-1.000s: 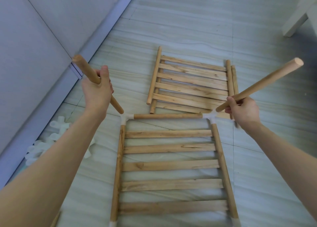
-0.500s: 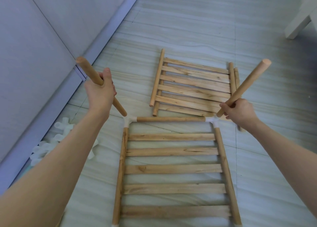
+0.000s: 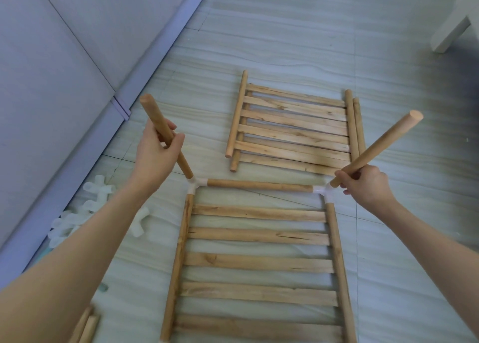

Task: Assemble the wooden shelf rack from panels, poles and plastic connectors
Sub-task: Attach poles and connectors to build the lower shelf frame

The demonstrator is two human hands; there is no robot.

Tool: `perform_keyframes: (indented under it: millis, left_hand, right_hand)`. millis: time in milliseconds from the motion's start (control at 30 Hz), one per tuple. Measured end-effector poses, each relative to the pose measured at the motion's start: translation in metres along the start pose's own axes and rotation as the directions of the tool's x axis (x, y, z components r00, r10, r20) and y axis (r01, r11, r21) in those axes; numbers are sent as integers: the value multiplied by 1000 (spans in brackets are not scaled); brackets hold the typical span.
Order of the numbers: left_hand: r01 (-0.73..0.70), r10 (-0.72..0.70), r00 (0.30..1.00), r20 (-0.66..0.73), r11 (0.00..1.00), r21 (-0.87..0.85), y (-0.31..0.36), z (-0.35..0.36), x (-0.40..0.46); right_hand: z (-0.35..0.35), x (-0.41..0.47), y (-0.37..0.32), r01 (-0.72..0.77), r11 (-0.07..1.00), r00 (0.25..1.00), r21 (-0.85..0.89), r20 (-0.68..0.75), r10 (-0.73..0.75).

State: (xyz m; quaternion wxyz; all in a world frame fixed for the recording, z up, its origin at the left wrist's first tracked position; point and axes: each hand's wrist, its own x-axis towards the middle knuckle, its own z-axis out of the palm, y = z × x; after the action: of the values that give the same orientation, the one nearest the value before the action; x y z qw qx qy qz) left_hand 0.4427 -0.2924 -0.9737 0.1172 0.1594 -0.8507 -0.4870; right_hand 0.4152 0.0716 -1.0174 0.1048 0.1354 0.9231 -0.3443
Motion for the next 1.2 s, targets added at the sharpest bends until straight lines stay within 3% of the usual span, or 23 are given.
perform_keyframes:
  millis: [133,333,433,600,800,967,1200]
  left_hand:
    - [-16,24,994,-106,997,70,-2,-3,-9]
    - [56,-56,998,-1,998,20,-1,-1,-11]
    - [55,-55,998,4,998,4,-2,-2,-14]
    - [73,-73,992,-99,997,-4,0,5,-19]
    - [78,-84,992,-96,995,-59,0,8,-18]
    - [23,-31,998,-52,989,-145,10,22,-19]
    - [26,-22,999,28,991,-134,16,43,-19]
  right_hand:
    - [2,0,1,7,1000,1000,8,12,-7]
    - [-3,3,4,27,999,986,45,163,-33]
    - [3,-2,8,41,999,996,11,81,-41]
    - [19,-9,11,16,999,994,-41,-111,-21]
    - [26,-10,13,31,998,986,54,-166,-22]
    - [15,0,14,-56,978,961,200,-255,107]
    - [1,-7,32,-111,943,951,314,-241,192]
